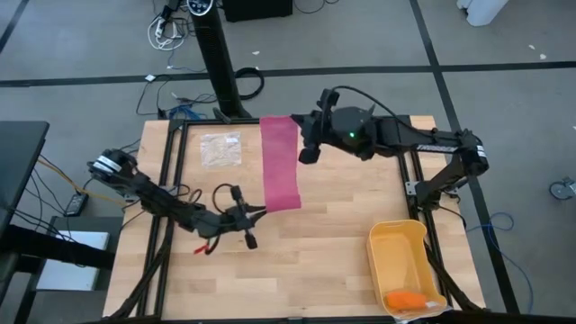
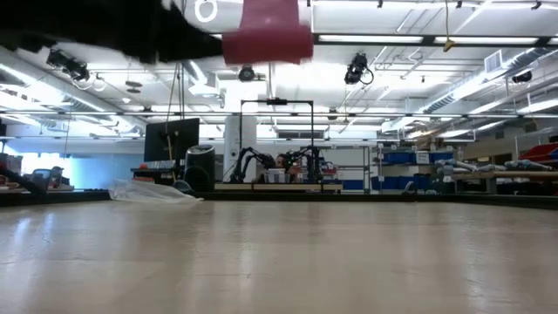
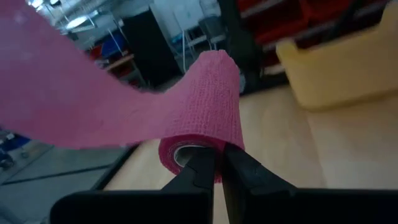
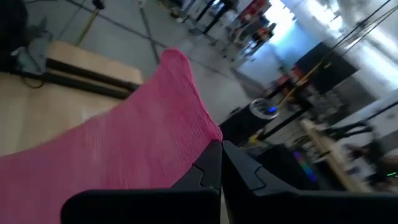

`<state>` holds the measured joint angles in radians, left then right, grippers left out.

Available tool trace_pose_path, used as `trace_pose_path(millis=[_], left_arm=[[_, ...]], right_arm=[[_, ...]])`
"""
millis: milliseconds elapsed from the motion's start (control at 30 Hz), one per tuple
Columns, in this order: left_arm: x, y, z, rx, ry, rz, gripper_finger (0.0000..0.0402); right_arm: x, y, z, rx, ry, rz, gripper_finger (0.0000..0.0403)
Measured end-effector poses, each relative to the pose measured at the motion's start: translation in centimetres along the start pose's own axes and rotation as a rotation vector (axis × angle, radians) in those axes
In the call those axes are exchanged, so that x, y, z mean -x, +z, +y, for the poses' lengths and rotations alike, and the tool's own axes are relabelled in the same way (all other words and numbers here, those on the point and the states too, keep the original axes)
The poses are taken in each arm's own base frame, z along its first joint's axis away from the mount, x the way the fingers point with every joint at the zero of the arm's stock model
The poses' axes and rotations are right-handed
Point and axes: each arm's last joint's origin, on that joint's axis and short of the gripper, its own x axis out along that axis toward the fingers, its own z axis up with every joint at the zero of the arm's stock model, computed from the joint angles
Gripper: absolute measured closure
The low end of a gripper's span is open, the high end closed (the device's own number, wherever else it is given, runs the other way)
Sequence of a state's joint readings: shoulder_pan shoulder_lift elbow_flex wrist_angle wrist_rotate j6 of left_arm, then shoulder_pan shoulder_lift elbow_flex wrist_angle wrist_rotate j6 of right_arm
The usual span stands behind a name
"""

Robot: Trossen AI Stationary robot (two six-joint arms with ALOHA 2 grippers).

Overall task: Roll bandage
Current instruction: Roll the pink bandage

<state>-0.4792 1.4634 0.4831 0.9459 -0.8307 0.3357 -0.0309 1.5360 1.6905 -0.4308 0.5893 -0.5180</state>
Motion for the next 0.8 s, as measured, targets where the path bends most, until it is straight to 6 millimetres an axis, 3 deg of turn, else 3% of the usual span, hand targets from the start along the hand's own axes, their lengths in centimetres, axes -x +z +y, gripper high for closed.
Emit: trace_pose_path(millis=[367, 533, 667, 800], left_arm=[[1.9, 3.4, 0.7, 0.122, -0.018, -0.101, 0.0385], [1.5, 5.0, 0.7, 0.15, -0.021, -0.094, 0.0385], [1.1, 6.4, 0.7, 0.158, -0.037, -0.052, 0.0385], [1.5, 8.1, 1.9, 0.207, -0.069, -0.003, 0.0385]], right_arm=[[-2.9, -3.8, 0.5, -0.088, 0.088, 0.08, 0.0338], [-2.7, -3.9, 0.4, -0.068, 0.083, 0.092, 0.029], [-1.1, -4.4, -0.3, -0.075, 0.115, 0.154, 0.027], [-0.4, -6.9, -0.1, -0.176, 0.364, 0.231, 0.0276]])
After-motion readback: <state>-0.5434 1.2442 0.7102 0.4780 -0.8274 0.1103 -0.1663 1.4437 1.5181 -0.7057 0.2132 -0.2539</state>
